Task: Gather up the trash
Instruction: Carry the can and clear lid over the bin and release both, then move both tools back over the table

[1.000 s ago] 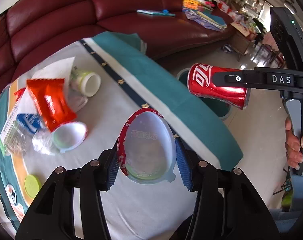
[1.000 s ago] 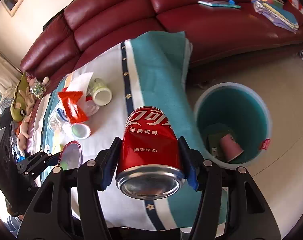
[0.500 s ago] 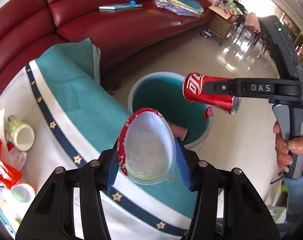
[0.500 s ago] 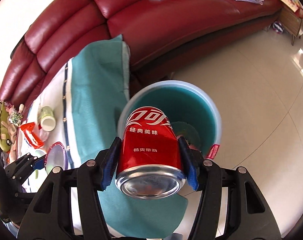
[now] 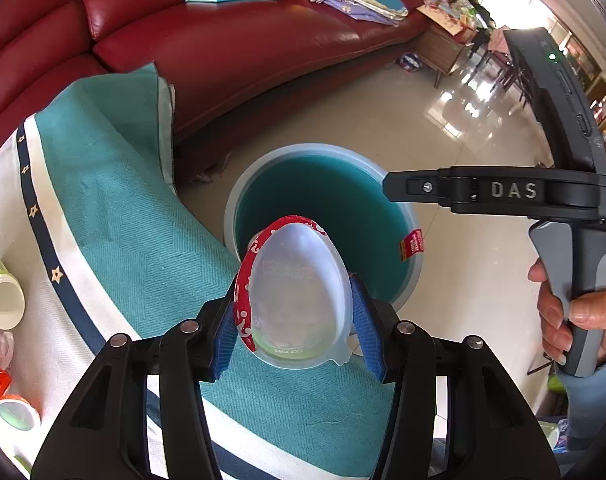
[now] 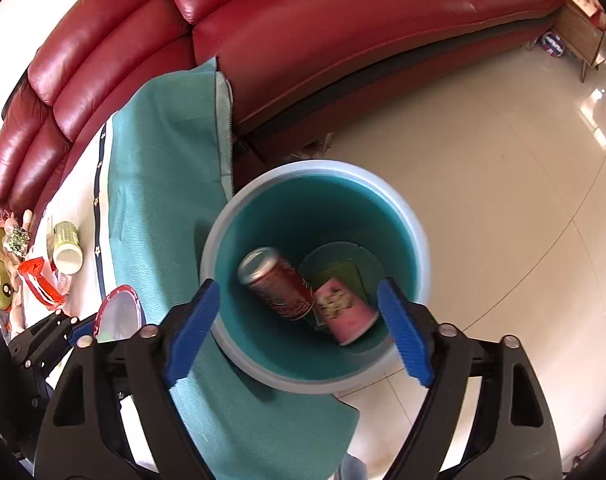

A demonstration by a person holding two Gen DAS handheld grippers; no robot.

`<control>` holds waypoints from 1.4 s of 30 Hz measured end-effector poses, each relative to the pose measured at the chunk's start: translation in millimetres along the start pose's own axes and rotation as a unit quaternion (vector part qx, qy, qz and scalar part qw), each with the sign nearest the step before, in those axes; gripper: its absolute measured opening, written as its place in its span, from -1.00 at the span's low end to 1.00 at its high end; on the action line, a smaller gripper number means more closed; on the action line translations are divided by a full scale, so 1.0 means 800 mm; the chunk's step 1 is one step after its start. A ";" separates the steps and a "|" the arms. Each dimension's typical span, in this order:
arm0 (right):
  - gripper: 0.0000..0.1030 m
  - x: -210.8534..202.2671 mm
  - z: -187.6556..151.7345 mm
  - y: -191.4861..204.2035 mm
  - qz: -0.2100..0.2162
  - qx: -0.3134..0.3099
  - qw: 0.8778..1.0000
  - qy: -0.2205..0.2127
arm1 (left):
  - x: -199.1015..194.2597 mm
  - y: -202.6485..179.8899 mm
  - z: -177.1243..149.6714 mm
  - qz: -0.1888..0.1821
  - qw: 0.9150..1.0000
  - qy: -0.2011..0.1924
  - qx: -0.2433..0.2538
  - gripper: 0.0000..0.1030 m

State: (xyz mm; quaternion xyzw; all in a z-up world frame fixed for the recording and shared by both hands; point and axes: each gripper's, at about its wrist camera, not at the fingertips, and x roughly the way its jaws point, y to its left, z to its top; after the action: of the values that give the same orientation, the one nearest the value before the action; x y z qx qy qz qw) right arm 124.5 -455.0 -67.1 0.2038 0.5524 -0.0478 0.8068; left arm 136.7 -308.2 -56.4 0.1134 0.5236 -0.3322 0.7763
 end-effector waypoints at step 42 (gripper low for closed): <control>0.79 -0.032 -0.042 0.024 -0.045 0.009 0.999 0.003 | -0.008 0.017 -0.031 0.028 1.000 0.006 -0.009 0.84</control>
State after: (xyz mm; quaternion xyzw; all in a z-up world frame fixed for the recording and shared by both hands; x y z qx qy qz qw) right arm 91.0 -428.0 -48.6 0.1860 0.5630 -0.0881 0.8004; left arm 125.8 -282.5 -63.4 0.1227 0.5278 -0.3052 0.7830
